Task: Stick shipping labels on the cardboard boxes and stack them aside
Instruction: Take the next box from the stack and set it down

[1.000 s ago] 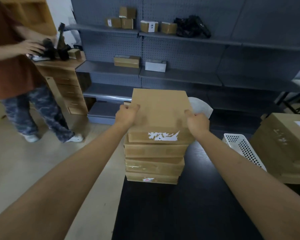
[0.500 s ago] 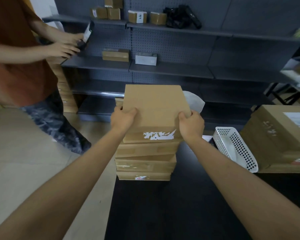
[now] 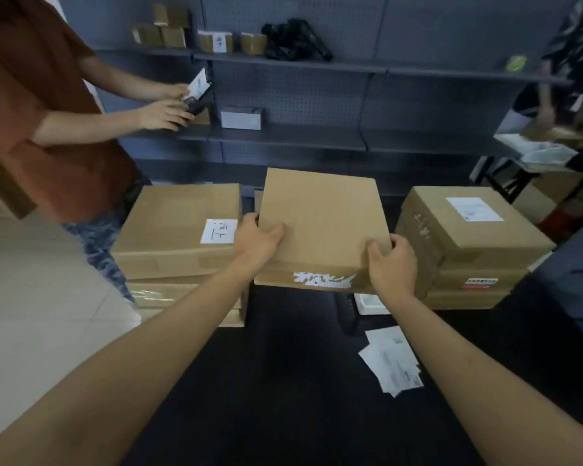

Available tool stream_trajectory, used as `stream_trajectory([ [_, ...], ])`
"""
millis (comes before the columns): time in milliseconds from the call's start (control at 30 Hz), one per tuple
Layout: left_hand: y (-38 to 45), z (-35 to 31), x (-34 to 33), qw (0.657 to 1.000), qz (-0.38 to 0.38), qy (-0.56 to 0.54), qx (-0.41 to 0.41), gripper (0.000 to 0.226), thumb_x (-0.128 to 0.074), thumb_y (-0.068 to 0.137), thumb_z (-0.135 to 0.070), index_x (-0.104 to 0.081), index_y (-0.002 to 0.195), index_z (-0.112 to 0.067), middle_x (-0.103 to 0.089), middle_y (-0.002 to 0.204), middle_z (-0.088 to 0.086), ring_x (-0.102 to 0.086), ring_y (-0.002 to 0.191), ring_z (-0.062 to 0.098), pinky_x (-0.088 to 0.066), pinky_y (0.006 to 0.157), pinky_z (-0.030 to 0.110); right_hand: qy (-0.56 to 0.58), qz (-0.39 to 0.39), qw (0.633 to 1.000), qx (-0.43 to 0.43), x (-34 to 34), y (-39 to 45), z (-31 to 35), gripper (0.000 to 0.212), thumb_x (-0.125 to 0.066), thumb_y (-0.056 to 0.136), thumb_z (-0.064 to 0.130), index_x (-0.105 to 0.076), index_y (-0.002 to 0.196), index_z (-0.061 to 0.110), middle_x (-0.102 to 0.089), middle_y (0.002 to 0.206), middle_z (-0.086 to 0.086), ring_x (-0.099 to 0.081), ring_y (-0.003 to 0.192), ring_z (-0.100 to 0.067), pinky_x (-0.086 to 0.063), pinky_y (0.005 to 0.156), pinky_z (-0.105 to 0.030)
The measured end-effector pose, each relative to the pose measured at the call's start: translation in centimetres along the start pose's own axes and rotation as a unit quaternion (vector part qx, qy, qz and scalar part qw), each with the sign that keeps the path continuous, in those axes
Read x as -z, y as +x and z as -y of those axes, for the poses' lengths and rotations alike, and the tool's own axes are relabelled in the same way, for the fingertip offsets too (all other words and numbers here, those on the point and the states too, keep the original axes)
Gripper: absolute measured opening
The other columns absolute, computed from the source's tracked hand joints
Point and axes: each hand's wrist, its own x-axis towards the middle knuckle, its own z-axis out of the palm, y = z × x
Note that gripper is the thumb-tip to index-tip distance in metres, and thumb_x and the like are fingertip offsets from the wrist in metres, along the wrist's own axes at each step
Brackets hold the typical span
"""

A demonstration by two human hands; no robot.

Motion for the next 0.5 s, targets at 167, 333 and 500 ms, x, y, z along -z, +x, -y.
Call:
stream_trajectory([
  [167, -5.0, 2.2, -3.4, 1.000, 0.005, 0.014, 0.009, 0.056, -0.068, 0.084, -0.044, -0.049, 0.127, -0.013, -0.060, 0.110, -0.002, -0.056, 0.094, 0.013, -0.046, 0.082, 0.027, -0.015, 0.029, 0.999, -0.008, 2.4, -1.6, -5.6, 0.038, -0.058, 0.092, 0.038, -0.054, 0.116, 0.009, -0.055, 0.106, -0.001, -0.054, 0.094, -0.015, -0.046, 0.084, -0.033],
  [333, -7.9, 7.4, -2.5, 0.999, -0.026, 0.020, 0.041, 0.054, -0.071, 0.082, -0.040, -0.054, 0.123, -0.010, -0.062, 0.109, -0.002, -0.061, 0.096, 0.015, -0.043, 0.076, 0.023, -0.008, 0.087, 0.996, -0.020, 0.0, -5.1, -8.9, 0.038, -0.057, 0.093, 0.040, -0.055, 0.114, 0.008, -0.059, 0.108, -0.003, -0.056, 0.090, -0.016, -0.043, 0.077, -0.026],
  [500, -10.8, 12.1, -2.5, 0.997, -0.014, 0.032, 0.072, 0.055, -0.069, 0.083, -0.041, -0.051, 0.127, -0.013, -0.059, 0.109, -0.004, -0.057, 0.095, 0.012, -0.046, 0.080, 0.024, -0.033, 0.093, 0.992, -0.074, -1.8, -9.3, -12.9, 0.044, -0.056, 0.093, 0.041, -0.053, 0.122, 0.008, -0.059, 0.116, -0.006, -0.058, 0.102, -0.021, -0.048, 0.087, -0.031],
])
